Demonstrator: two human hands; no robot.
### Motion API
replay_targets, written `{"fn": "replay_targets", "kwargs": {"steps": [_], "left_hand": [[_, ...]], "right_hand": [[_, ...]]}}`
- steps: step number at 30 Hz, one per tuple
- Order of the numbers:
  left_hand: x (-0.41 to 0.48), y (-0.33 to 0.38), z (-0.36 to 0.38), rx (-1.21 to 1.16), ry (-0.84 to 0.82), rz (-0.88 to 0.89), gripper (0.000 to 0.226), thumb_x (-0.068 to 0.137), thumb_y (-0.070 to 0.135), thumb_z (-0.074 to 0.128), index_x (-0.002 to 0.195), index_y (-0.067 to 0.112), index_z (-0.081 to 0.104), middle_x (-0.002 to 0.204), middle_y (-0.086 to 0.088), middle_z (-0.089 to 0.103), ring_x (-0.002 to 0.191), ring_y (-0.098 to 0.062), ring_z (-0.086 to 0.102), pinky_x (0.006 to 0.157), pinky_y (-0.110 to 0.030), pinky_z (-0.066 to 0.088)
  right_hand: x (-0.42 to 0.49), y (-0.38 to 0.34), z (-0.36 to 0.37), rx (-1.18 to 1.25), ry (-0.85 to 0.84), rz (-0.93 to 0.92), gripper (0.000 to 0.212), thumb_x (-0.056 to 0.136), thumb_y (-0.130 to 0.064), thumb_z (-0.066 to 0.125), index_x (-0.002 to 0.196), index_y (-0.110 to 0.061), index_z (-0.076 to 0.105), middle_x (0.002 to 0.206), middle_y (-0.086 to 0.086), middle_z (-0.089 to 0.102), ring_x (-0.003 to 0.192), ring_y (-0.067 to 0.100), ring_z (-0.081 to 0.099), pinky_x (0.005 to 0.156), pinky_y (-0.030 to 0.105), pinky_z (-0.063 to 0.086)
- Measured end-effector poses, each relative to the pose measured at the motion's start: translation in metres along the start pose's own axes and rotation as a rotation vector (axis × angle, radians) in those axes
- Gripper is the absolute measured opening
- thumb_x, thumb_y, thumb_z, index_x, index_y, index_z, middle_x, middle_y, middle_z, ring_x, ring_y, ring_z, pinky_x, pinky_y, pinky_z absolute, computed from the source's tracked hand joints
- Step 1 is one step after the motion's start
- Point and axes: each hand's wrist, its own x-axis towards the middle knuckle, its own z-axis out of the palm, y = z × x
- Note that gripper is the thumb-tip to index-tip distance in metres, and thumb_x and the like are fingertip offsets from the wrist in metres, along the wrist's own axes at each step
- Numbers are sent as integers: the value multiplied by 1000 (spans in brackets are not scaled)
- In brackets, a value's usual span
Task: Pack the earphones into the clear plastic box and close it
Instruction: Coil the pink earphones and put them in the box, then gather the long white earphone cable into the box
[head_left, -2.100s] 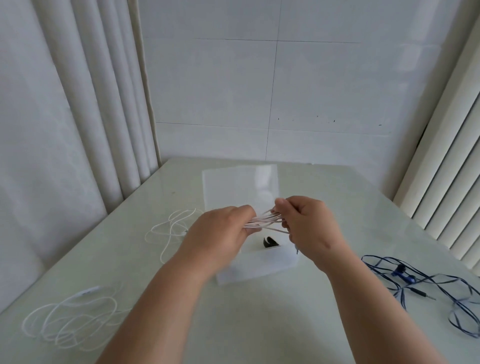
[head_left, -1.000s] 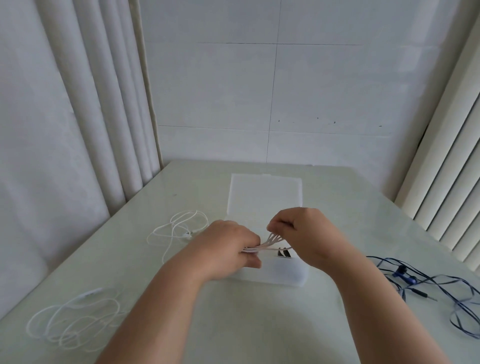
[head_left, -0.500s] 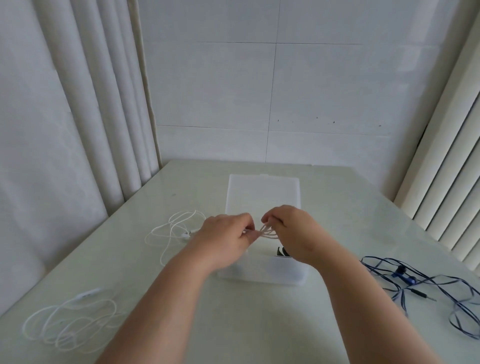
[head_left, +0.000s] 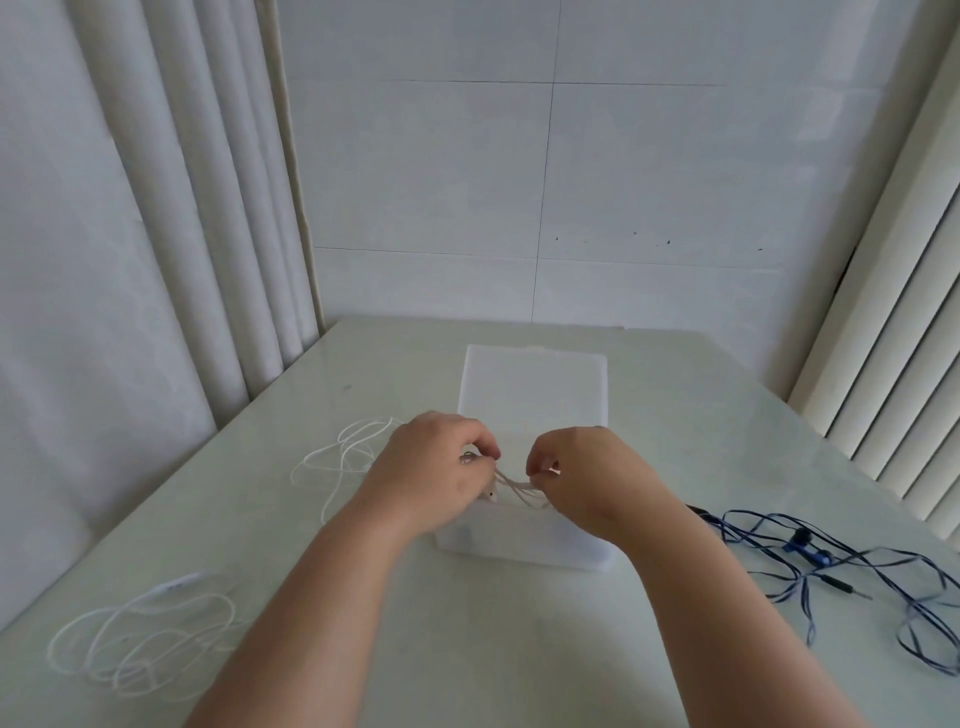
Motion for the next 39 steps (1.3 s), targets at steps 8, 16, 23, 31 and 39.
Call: {"fn": "replay_targets", "kwargs": {"steps": [8, 16, 23, 31, 39], "left_hand": [[-4, 0, -1, 29, -1, -84, 14, 84, 18, 68, 88, 28, 76, 81, 14, 63, 81, -6, 58, 69, -16, 40], [-6, 0, 2, -115, 19, -218, 15, 74, 15, 75, 71, 28, 71, 70, 11, 68, 66, 0, 62, 64, -19, 49], [-5, 7, -12, -593, 210, -292, 7, 81, 15, 73, 81, 21, 76, 75, 11, 72, 62, 8, 60, 57, -7, 42], [-29, -6, -40, -428, 242, -297, 4, 83, 24, 72, 82, 23, 75, 72, 11, 70, 65, 0, 63, 63, -17, 47], [-82, -48, -81, -249, 289, -381, 6, 81, 26, 72, 78, 31, 73, 81, 13, 73, 82, -7, 67, 78, -29, 50]], "right_hand": [[-12, -2, -5, 67, 49, -35, 25, 84, -27, 46, 89, -32, 71, 90, -12, 68, 86, 13, 59, 69, 25, 47], [-14, -8, -4, 54, -22, 17, 26, 83, -20, 44, 81, -22, 69, 85, -6, 67, 80, 18, 61, 69, 30, 51], [-17, -13, -4, 4, 139, -35, 26, 84, -18, 44, 86, -24, 69, 85, -7, 67, 78, 18, 59, 67, 29, 51], [-21, -39, 12, 48, 335, -245, 21, 84, -13, 52, 90, -20, 71, 90, -5, 68, 90, 21, 55, 73, 33, 45], [-22, -89, 39, 107, 194, -347, 28, 89, -16, 49, 110, -21, 67, 106, -2, 65, 104, 20, 55, 87, 31, 45]]}}
